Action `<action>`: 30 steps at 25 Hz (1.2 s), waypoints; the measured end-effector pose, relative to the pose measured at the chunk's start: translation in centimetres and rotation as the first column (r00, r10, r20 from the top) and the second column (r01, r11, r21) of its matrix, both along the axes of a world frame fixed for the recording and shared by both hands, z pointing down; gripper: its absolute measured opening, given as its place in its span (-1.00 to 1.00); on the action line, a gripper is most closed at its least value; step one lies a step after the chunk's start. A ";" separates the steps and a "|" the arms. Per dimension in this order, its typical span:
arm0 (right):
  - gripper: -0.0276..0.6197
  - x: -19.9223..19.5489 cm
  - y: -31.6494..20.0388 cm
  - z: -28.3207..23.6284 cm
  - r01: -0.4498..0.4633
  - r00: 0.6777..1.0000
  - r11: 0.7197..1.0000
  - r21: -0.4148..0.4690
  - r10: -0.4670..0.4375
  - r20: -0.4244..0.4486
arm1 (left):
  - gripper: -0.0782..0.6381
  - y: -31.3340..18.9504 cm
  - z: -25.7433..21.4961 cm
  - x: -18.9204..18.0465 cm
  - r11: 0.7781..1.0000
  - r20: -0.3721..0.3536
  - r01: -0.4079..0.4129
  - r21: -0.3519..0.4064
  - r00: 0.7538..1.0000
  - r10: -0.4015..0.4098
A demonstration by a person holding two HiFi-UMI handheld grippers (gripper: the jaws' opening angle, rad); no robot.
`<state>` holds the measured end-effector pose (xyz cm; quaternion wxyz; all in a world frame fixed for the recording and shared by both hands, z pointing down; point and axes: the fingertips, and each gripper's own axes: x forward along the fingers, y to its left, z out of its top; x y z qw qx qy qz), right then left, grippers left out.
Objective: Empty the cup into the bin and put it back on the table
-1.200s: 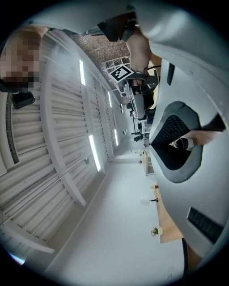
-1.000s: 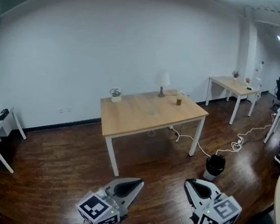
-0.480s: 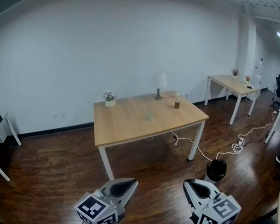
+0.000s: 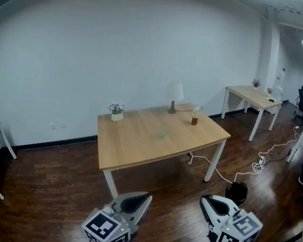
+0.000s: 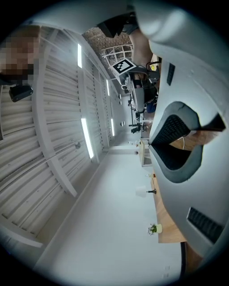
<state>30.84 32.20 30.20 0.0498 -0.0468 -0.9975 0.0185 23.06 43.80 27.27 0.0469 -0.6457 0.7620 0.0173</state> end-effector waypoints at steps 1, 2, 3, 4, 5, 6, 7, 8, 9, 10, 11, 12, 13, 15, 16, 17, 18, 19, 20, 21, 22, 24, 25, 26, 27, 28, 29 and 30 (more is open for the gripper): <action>-0.92 -0.8 -0.3 0.1 0.001 1.000 1.000 -0.002 -0.001 0.001 | -0.81 -0.4 0.1 -0.9 1.000 -0.005 0.001 0.001 1.000 -0.001; -0.92 -1.7 -0.6 0.0 0.002 1.000 1.000 -0.005 -0.002 0.001 | -0.81 -0.8 0.2 -1.8 1.000 -0.013 0.002 0.002 1.000 -0.002; -0.92 -2.6 -0.9 0.0 0.003 1.000 1.000 -0.005 -0.003 -0.002 | -0.81 -1.3 0.3 -2.6 1.000 -0.022 0.004 0.003 1.000 -0.004; -0.92 -3.3 -1.4 -0.1 0.005 1.000 1.000 -0.001 -0.005 -0.005 | -0.81 -1.8 0.3 -3.4 1.000 -0.031 0.006 0.002 1.000 -0.006; -0.92 -4.0 -1.9 -0.2 0.007 1.000 1.000 0.004 -0.007 -0.009 | -0.81 -2.4 0.5 -4.0 1.000 -0.036 0.007 -0.002 0.999 -0.007; -0.92 -4.6 -2.5 -0.2 0.009 1.000 1.000 0.007 -0.009 -0.011 | -0.81 -3.1 0.6 -4.5 1.000 -0.039 0.007 -0.006 0.999 -0.008; -0.92 -5.3 -3.2 -0.2 0.010 1.000 1.000 0.006 -0.010 -0.010 | -0.81 -3.9 0.8 -5.1 1.000 -0.043 0.008 -0.009 0.999 -0.009; -0.92 -6.0 -4.0 -0.3 0.009 1.000 1.000 0.003 -0.009 -0.007 | -0.81 -4.6 0.9 -5.7 1.000 -0.048 0.009 -0.009 0.999 -0.010; -0.92 -6.8 -4.9 -0.3 0.008 1.000 1.000 0.001 -0.008 -0.004 | -0.81 -5.4 0.9 -6.5 1.000 -0.054 0.010 -0.008 0.998 -0.011; -0.92 -7.6 -5.8 -0.4 0.008 1.000 1.000 0.001 -0.008 0.000 | -0.81 -6.3 0.9 -7.2 1.000 -0.056 0.012 -0.008 0.998 -0.012; -0.92 -8.4 -6.8 -0.4 0.011 1.000 1.000 0.002 -0.011 0.002 | -0.81 -7.2 0.9 -8.0 1.000 -0.054 0.015 -0.008 0.998 -0.016; -0.92 -9.2 -7.7 -0.4 0.017 1.000 1.000 0.003 -0.017 0.002 | -0.81 -8.2 0.8 -8.7 1.000 -0.050 0.021 -0.009 0.999 -0.021; -0.92 -10.1 -8.6 -0.3 0.026 1.000 1.000 0.001 -0.026 0.002 | -0.81 -9.1 0.9 -9.4 1.000 -0.046 0.028 -0.007 0.999 -0.029; -0.92 -11.9 -10.3 -0.1 0.052 0.999 0.999 -0.001 -0.052 0.002 | -0.81 -10.8 0.9 -10.9 0.999 -0.045 0.046 -0.004 0.998 -0.046; -0.92 -12.7 -11.2 -0.1 0.066 0.998 0.998 0.001 -0.066 0.003 | -0.81 -11.7 0.8 -11.6 0.998 -0.043 0.056 -0.007 0.998 -0.056; -0.92 -13.5 -12.0 -0.2 0.078 0.997 0.997 0.004 -0.078 0.005 | -0.81 -12.6 0.8 -12.3 0.998 -0.041 0.066 -0.008 0.997 -0.066; -0.92 -14.3 -12.9 -0.3 0.090 0.996 0.996 0.005 -0.090 0.008 | -0.81 -13.5 0.7 -13.0 0.997 -0.038 0.075 -0.007 0.996 -0.075; -0.92 -15.0 -13.7 -0.3 0.103 0.995 0.995 0.007 -0.103 0.010 | -0.81 -14.4 0.6 -13.6 0.997 -0.035 0.082 -0.006 0.996 -0.082; -0.92 -15.7 -14.5 -0.3 0.116 0.993 0.993 0.010 -0.116 0.010 | -0.81 -15.2 0.6 -14.2 0.996 -0.031 0.089 -0.008 0.996 -0.089; -0.92 -16.4 -15.3 -0.2 0.128 0.992 0.992 0.013 -0.128 0.006 | -0.81 -16.0 0.7 -14.8 0.995 -0.028 0.097 -0.011 0.995 -0.097; -0.92 -17.1 -16.0 -0.1 0.138 0.990 0.990 0.015 -0.138 0.001 | -0.81 -16.8 0.8 -15.4 0.994 -0.027 0.107 -0.013 0.994 -0.107; -0.92 -18.6 -17.6 0.0 0.151 0.989 0.989 0.010 -0.150 -0.005 | -0.81 -18.2 0.9 -16.8 0.992 -0.029 0.128 -0.012 0.991 -0.128; -0.92 -19.4 -18.4 0.0 0.154 0.988 0.988 0.005 -0.154 -0.006 | -0.81 -18.8 0.8 -17.6 0.991 -0.032 0.135 -0.015 0.990 -0.136; -0.92 -20.2 -19.1 0.0 0.156 0.988 0.988 -0.001 -0.156 -0.006 | -0.81 -19.4 0.8 -18.4 0.990 -0.036 0.140 -0.022 0.989 -0.141; -0.92 -21.0 -19.7 0.0 0.158 0.987 0.987 -0.008 -0.158 -0.007 | -0.80 -19.9 0.9 -19.0 0.989 -0.039 0.143 -0.031 0.989 -0.145; -0.92 -21.7 -20.3 0.1 0.161 0.987 0.987 -0.013 -0.161 -0.009 | -0.81 -20.4 0.9 -19.7 0.989 -0.040 0.145 -0.038 0.988 -0.147; -0.92 -22.5 -20.9 0.1 0.163 0.987 0.987 -0.016 -0.163 -0.011 | -0.81 -20.9 0.9 -20.5 0.988 -0.039 0.148 -0.041 0.988 -0.150; -0.92 -23.4 -21.4 0.2 0.165 0.986 0.986 -0.017 -0.165 -0.012 | -0.81 -21.4 0.8 -21.4 0.988 -0.039 0.152 -0.041 0.987 -0.153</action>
